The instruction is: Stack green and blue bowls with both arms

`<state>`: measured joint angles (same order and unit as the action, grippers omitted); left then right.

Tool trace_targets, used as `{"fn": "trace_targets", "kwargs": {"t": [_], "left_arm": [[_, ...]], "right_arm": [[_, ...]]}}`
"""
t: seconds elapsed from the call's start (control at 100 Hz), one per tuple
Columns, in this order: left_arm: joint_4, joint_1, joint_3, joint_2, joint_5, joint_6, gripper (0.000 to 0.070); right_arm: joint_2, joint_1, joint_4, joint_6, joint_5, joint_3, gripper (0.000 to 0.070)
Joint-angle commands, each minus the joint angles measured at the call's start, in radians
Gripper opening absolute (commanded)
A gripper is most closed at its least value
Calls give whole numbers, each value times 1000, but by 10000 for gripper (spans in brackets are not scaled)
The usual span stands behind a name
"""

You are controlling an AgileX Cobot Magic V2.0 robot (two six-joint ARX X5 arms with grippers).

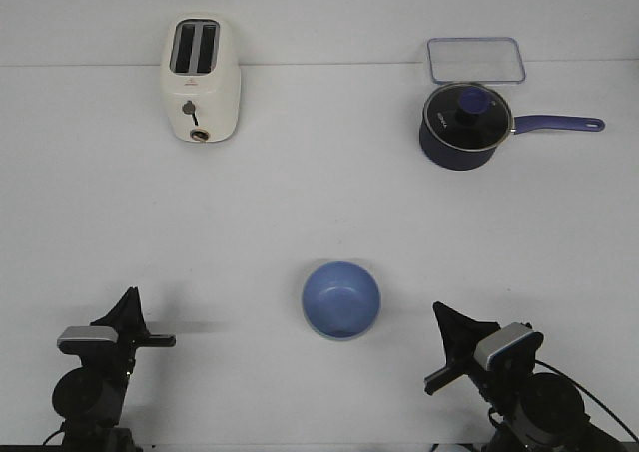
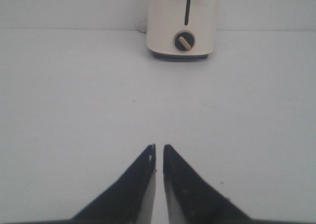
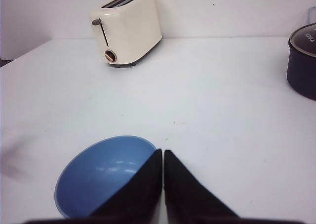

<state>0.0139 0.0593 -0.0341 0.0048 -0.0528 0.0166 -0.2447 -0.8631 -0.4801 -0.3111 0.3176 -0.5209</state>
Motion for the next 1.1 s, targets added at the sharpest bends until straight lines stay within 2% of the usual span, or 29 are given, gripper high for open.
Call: {"fn": "trace_targets", "kwargs": {"t": [0.0,0.32,0.44,0.55,0.67,0.73,0.79,0.96,1.04,1.09], "left_arm": [[14,0,20,-2,0,-5,15],[14,0,20,-2,0,-5,15],[14,0,20,-2,0,-5,15],[14,0,20,-2,0,-5,15],[14,0,20,-2,0,-5,15],[14,0,20,-2,0,-5,15],[14,0,20,-2,0,-5,15],[14,0,20,-2,0,-5,15],[14,0,20,-2,0,-5,15],[14,0,20,-2,0,-5,15]], "right_arm": [[-5,-8,15,-6,0,-8,6],[-5,-8,15,-2,1,-8,6],[-5,-7,8,160,62,-8,6],[-2,14,17,225,150,-8,6],[2,137,16,246,148,-2,6],[4,244,24,251,116,18,6],[11,369,63,275,52,64,6],[91,692,303,330,-188,294,6],[144,779,385,326,-240,389,6],[171,807,427,326,-242,435,6]]}}
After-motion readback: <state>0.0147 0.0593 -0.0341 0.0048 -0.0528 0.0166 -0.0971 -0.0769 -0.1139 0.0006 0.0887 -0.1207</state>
